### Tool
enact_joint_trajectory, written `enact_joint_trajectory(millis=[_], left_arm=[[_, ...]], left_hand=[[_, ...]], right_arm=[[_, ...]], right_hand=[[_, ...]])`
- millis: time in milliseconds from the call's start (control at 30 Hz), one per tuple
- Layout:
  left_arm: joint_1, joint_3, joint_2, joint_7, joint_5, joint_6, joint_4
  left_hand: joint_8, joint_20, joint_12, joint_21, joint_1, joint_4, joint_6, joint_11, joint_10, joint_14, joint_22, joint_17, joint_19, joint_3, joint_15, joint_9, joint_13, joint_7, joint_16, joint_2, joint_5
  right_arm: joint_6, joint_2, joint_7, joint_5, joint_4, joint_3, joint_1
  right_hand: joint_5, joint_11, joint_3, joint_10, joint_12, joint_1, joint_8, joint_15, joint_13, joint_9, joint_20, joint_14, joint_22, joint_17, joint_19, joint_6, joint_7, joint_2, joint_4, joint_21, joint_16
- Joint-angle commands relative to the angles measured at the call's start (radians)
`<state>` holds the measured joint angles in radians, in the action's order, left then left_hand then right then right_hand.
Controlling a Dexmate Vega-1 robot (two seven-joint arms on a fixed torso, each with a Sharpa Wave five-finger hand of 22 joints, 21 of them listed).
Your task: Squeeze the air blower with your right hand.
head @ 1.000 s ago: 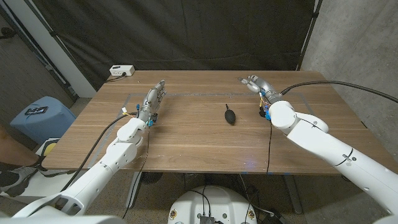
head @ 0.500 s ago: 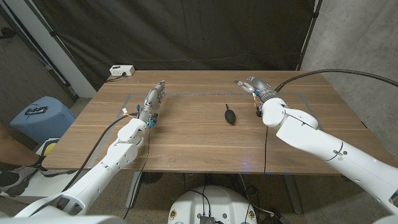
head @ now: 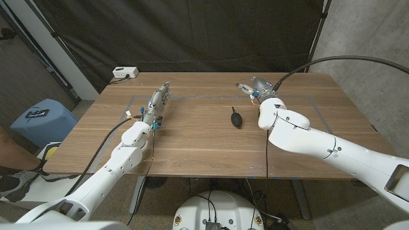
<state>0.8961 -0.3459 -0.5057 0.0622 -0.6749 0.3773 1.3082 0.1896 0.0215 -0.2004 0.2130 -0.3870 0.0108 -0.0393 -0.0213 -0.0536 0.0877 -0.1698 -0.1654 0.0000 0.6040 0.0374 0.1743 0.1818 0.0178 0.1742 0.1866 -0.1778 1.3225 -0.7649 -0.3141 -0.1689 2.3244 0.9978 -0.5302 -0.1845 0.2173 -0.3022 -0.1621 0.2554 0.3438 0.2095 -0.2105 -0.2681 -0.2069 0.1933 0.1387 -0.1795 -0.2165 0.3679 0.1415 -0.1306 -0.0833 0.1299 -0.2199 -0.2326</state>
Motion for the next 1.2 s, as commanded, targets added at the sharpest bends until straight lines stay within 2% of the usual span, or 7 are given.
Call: enact_joint_trajectory(millis=[33, 133, 367, 467, 500, 700, 1200], left_arm=[[0.000, 0.004, 0.003, 0.000, -0.003, 0.007, -0.006], [-0.001, 0.004, 0.005, 0.004, -0.007, 0.006, -0.010], [-0.004, 0.004, 0.006, 0.010, -0.010, 0.006, -0.015], [-0.004, 0.005, 0.005, 0.011, -0.011, 0.006, -0.016], [-0.003, 0.006, 0.005, 0.010, -0.012, 0.006, -0.015], [-0.003, 0.006, 0.004, 0.015, -0.015, 0.003, -0.016], [-0.007, 0.004, 0.007, 0.017, -0.017, -0.003, -0.020]], left_hand=[[0.001, 0.004, -0.003, 0.000, -0.014, -0.005, -0.011, 0.000, 0.000, 0.005, -0.004, -0.002, 0.002, 0.005, 0.002, 0.004, 0.003, 0.000, 0.003, 0.001, -0.004], [0.001, 0.004, -0.003, 0.000, -0.014, -0.005, -0.012, -0.001, 0.001, 0.005, -0.004, -0.002, 0.003, 0.005, 0.002, 0.005, 0.003, 0.001, 0.003, 0.001, -0.004], [0.000, 0.004, -0.003, -0.001, -0.014, -0.005, -0.014, -0.001, 0.001, 0.005, -0.005, -0.002, 0.003, 0.005, 0.002, 0.005, 0.003, 0.002, 0.003, 0.001, -0.004], [0.000, 0.004, -0.003, -0.002, -0.014, -0.005, -0.014, -0.001, 0.002, 0.005, -0.005, -0.002, 0.004, 0.005, 0.002, 0.005, 0.003, 0.001, 0.003, 0.001, -0.004], [0.000, 0.004, -0.003, -0.002, -0.014, -0.005, -0.014, -0.002, 0.002, 0.005, -0.005, -0.002, 0.004, 0.005, 0.003, 0.005, 0.003, 0.002, 0.003, 0.001, -0.004], [0.000, 0.004, -0.003, -0.002, -0.014, -0.005, -0.014, -0.001, 0.002, 0.005, -0.005, -0.002, 0.004, 0.005, 0.004, 0.005, 0.003, 0.002, 0.003, 0.002, -0.004], [-0.001, 0.005, -0.003, -0.004, -0.015, -0.006, -0.016, 0.000, 0.003, 0.005, -0.005, -0.002, 0.005, 0.006, 0.004, 0.005, 0.003, 0.002, 0.003, 0.002, -0.004]], right_arm=[[0.074, 0.062, 0.269, -0.316, -0.016, 0.107, 0.046], [0.074, 0.107, 0.446, -0.514, -0.048, 0.095, 0.012], [0.074, 0.170, 0.692, -0.804, -0.119, 0.101, -0.014], [0.074, 0.189, 0.773, -0.886, -0.141, 0.095, -0.021], [0.074, 0.194, 0.794, -0.908, -0.148, 0.096, -0.022], [0.074, 0.209, 0.840, -0.969, -0.164, 0.092, -0.033], [0.074, 0.253, 0.988, -1.127, -0.234, 0.099, -0.033]], right_hand=[[0.001, 0.003, 0.014, -0.015, 0.014, -0.003, 0.011, -0.005, -0.017, -0.006, 0.005, 0.016, -0.003, -0.010, 0.024, 0.030, -0.082, 0.016, 0.002, -0.010, -0.006], [-0.004, 0.003, 0.031, -0.017, 0.022, -0.016, 0.012, -0.004, -0.036, -0.010, 0.010, 0.023, -0.004, -0.017, 0.033, 0.041, -0.081, 0.025, -0.001, -0.008, -0.007], [-0.018, 0.003, 0.069, -0.024, 0.046, -0.035, 0.013, -0.004, -0.095, -0.018, 0.015, 0.042, -0.004, -0.041, 0.054, 0.077, -0.081, 0.030, -0.003, -0.001, -0.012], [-0.026, 0.003, 0.107, -0.021, 0.059, -0.028, 0.007, -0.003, -0.170, -0.024, 0.017, 0.053, -0.004, -0.070, 0.067, 0.094, -0.081, 0.022, 0.002, 0.009, -0.011], [-0.028, 0.003, 0.138, -0.022, 0.052, -0.014, 0.005, -0.003, -0.224, -0.027, 0.017, 0.055, -0.004, -0.089, 0.069, 0.099, -0.081, 0.012, 0.003, 0.011, -0.004], [-0.043, 0.003, 0.208, -0.034, 0.017, -0.001, 0.003, -0.003, -0.296, -0.029, 0.017, 0.063, -0.004, -0.123, 0.073, 0.105, -0.081, 0.002, -0.004, 0.011, 0.003], [-0.069, 0.003, 0.283, -0.051, 0.003, 0.002, 0.003, -0.003, -0.356, -0.036, 0.017, 0.081, -0.004, -0.157, 0.079, 0.119, -0.080, -0.003, -0.013, 0.012, 0.005]])
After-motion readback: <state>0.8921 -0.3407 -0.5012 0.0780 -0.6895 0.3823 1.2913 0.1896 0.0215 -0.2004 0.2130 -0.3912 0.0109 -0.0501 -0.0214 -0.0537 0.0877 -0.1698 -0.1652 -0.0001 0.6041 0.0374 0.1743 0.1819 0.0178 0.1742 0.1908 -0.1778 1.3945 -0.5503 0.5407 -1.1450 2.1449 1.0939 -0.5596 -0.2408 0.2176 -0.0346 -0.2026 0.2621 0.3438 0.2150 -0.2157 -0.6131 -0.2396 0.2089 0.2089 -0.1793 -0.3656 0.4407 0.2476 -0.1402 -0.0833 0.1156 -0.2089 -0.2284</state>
